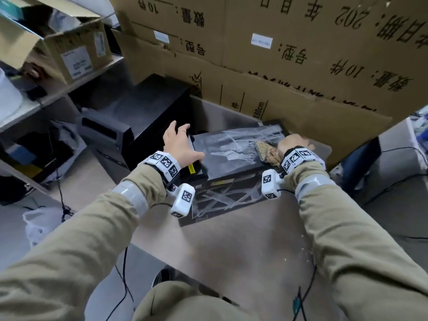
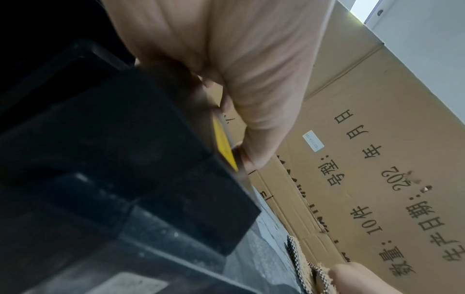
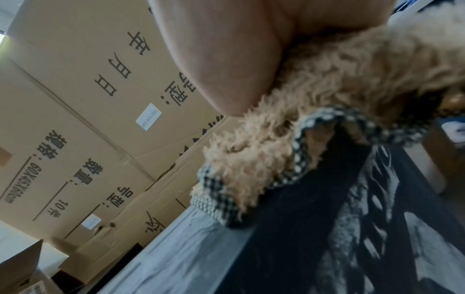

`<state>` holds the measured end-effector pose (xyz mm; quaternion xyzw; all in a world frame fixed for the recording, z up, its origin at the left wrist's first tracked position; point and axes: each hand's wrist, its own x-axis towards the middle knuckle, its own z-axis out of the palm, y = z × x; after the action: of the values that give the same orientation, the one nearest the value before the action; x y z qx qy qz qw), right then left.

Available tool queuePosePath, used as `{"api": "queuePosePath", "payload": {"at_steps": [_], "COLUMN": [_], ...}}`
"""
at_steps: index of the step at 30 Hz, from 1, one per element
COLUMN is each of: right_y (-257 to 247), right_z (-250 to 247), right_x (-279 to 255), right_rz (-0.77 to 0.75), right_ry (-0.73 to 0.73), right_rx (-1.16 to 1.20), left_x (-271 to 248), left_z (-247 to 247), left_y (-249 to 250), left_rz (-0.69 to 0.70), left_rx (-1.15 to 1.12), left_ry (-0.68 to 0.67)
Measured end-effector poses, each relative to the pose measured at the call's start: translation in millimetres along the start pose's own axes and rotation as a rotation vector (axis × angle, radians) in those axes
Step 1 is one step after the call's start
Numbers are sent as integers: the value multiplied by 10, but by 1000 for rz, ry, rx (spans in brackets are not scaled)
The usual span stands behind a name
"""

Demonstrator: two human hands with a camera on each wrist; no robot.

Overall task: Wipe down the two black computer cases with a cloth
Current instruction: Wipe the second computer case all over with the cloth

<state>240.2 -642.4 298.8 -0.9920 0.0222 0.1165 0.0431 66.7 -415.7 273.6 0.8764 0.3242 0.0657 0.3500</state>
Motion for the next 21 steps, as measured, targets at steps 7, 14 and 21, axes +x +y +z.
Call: {"api": "queuePosePath", "payload": {"at_steps": [7,14,21], "right_y": [-70,-103,-156], "right_z": [77,198,335], "right_x": [-428,-817,-1016], "right_rz": [209,364,532], "right_ry": [11,43,98], "right_rx": [124,175,402], "left_x": [316,540,643], "left_z": [-215,-321,-357], "left_y": [-170,-287,-332], "left_rz": [147,270,318], "left_rx": [11,26,38], "left_ry": [-123,-219,-263]}}
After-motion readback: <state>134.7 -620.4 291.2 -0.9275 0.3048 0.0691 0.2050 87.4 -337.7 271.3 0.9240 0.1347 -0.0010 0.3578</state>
